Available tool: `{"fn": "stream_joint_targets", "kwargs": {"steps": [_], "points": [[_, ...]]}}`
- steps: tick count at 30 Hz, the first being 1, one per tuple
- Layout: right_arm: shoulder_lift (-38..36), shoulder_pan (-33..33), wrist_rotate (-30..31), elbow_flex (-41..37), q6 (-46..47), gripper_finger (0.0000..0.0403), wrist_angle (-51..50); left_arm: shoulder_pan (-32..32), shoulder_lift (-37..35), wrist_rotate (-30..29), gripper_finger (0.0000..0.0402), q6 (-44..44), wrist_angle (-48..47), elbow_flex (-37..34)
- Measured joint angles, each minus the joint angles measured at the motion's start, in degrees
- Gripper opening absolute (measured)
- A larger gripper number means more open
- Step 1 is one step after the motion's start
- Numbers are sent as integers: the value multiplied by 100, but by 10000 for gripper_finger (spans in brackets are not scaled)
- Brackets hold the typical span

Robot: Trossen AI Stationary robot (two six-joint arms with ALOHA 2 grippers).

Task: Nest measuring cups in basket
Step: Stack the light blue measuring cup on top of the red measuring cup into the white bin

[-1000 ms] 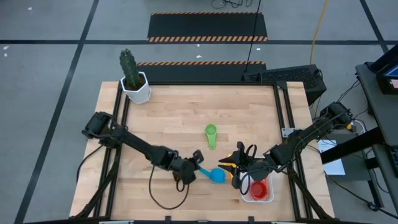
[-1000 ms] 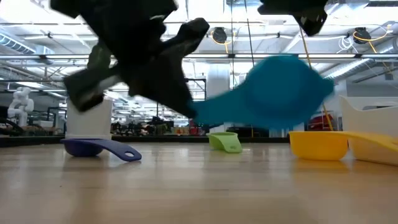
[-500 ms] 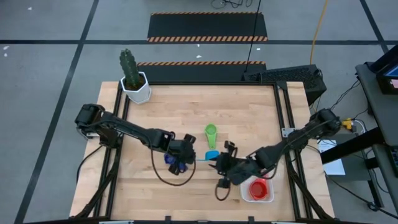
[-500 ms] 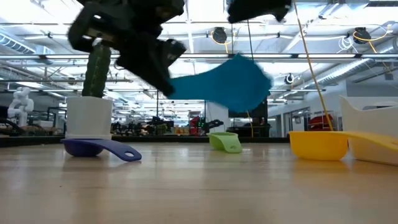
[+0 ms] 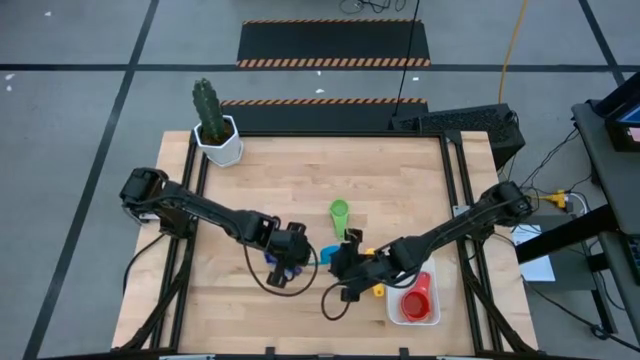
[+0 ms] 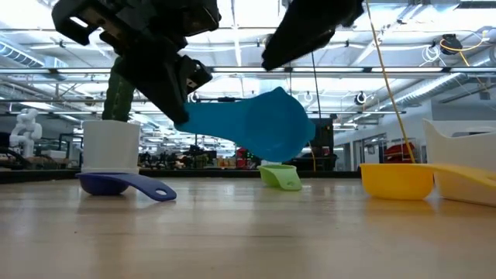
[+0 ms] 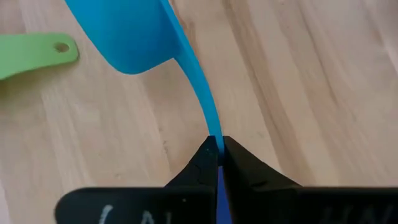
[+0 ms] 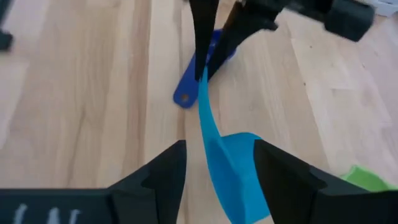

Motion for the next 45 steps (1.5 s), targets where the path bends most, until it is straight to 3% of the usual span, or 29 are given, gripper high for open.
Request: {"fn": "stream_joint_targets", "kwargs": {"steps": [4, 11, 19, 32, 35, 43, 45], "points": [[49, 21, -66, -1, -47, 184, -54, -163, 0, -21, 6, -128, 2, 0], [-60, 192, -889, -1, 503, 175, -814, -416, 0, -27, 9, -508, -106, 0], [-49, 302, -1113, -252, 605, 165, -901, -646, 0, -60, 9, -663, 11, 0], [-49, 160, -1177, -1002, 193, 159, 604, -762, 0, -70, 5, -791, 279, -2], [-49, 122, -1204, -1037, 124, 136, 683, -762, 0, -73, 10, -784, 275, -2], [-49, 52, -1469, -1085, 125, 18, 697, -764, 0, -251, 10, -516, 273, -4], [-49, 56, -1483, -1085, 114, 6, 673, -766, 0, -400, 22, -517, 293, -7]]}}
